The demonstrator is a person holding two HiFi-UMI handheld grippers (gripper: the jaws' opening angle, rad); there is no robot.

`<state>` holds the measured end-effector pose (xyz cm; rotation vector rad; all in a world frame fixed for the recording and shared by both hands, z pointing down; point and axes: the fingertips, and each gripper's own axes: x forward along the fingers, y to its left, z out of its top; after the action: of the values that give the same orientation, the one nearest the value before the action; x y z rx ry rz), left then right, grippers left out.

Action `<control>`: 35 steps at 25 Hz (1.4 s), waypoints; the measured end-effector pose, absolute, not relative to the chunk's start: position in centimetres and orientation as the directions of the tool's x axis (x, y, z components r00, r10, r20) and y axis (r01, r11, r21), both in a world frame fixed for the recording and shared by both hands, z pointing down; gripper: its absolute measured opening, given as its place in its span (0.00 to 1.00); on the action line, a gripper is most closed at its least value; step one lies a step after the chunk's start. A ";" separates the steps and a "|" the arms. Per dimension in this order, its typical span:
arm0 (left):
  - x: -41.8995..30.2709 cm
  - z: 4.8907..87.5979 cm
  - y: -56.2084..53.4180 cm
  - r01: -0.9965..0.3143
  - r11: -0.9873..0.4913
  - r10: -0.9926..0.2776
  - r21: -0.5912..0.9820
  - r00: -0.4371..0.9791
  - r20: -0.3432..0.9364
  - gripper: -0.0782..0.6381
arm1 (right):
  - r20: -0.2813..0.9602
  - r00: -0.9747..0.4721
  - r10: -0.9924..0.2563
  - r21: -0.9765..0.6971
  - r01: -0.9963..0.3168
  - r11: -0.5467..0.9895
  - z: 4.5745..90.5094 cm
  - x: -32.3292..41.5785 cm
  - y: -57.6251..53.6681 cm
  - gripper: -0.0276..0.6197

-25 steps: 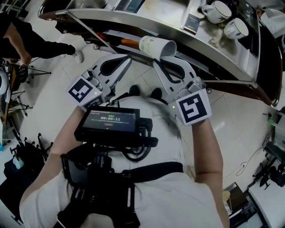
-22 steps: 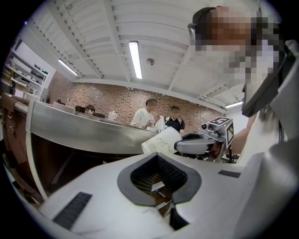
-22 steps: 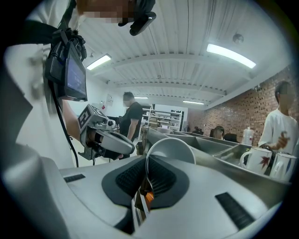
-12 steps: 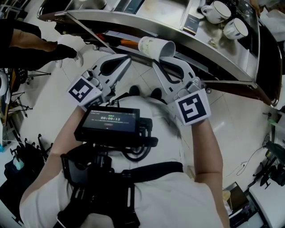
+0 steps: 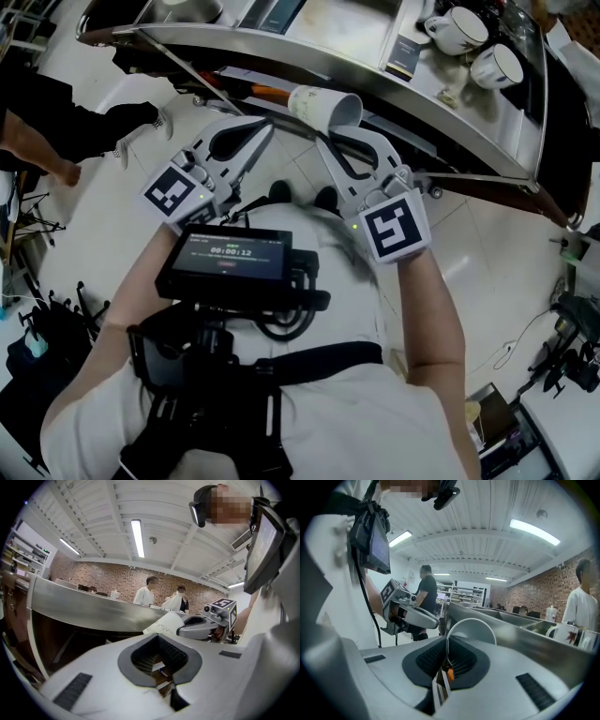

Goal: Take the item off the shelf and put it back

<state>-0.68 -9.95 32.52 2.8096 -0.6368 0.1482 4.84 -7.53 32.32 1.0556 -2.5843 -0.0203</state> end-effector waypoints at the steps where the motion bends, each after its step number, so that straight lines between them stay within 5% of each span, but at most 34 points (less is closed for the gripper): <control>1: -0.8 32.8 -10.0 -0.440 -0.868 -0.412 0.230 0.897 0.160 0.12 | 0.328 -0.661 -0.675 0.145 -0.671 0.727 32.9 4.7 -7.4 0.08; 9: -1.2 35.3 -9.6 -0.466 -0.842 -0.428 0.271 0.884 0.191 0.12 | 0.494 -0.595 -0.635 0.213 -0.625 0.751 39.3 5.9 -8.5 0.08; 18: -3.2 36.5 -9.7 -0.519 -0.794 -0.486 0.316 0.855 0.183 0.12 | 0.753 -0.276 -0.598 0.312 -0.651 0.692 50.0 13.2 -14.5 0.08; 35: -8.1 38.7 -9.1 -0.618 -0.716 -0.587 0.325 0.784 0.199 0.12 | 0.791 -0.107 -0.602 0.370 -0.700 0.611 53.6 17.0 -19.2 0.08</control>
<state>-8.09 -9.12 38.69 2.6003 -0.9153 0.1148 16.96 -19.20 53.60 1.0577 -1.7923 0.1170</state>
